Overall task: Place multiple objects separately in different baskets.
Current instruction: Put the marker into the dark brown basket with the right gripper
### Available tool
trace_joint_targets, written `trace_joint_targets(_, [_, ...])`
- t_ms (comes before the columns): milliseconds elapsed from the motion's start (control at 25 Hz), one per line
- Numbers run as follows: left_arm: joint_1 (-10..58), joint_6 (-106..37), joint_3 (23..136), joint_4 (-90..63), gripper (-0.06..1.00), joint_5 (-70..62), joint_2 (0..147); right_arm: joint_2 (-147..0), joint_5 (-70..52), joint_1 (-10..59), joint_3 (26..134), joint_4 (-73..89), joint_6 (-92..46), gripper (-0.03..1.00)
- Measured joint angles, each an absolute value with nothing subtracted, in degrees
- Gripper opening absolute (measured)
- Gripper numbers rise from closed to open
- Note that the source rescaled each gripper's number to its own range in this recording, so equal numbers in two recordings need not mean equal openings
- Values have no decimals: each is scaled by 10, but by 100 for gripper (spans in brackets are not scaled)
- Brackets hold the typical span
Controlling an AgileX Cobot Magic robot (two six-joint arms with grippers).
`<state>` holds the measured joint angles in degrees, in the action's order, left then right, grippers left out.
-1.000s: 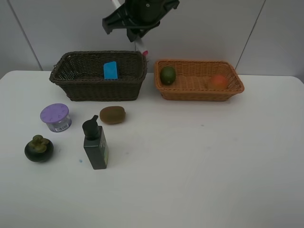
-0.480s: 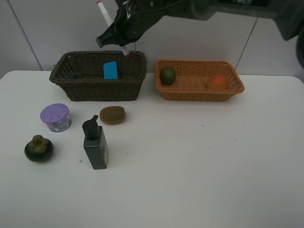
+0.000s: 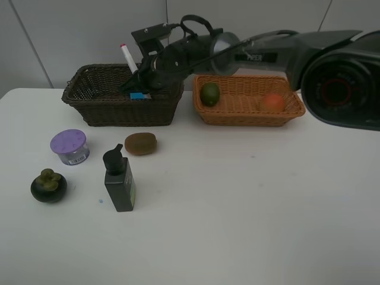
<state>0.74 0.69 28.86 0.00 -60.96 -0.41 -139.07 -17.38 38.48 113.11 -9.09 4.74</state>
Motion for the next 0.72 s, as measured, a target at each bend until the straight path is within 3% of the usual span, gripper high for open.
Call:
trace_joint_targets(440, [7, 7, 289, 0, 100, -610, -4, -1398, -165, 383, 1131, -89, 49, 5])
trace_joint_targets(520, [7, 7, 289, 0, 100, -610, -4, -1398, -165, 383, 1131, -89, 50, 26])
trace_joint_targets(600, [7, 7, 289, 0, 100, -610, -4, -1398, -161, 383, 1131, -90, 50, 65])
trace_joint_targets(680, [7, 7, 289, 0, 100, -610, -4, -1398, -156, 383, 1131, -94, 50, 87])
trace_joint_targets(720, [7, 7, 289, 0, 100, -610, -4, -1398, -153, 383, 1131, -96, 50, 92])
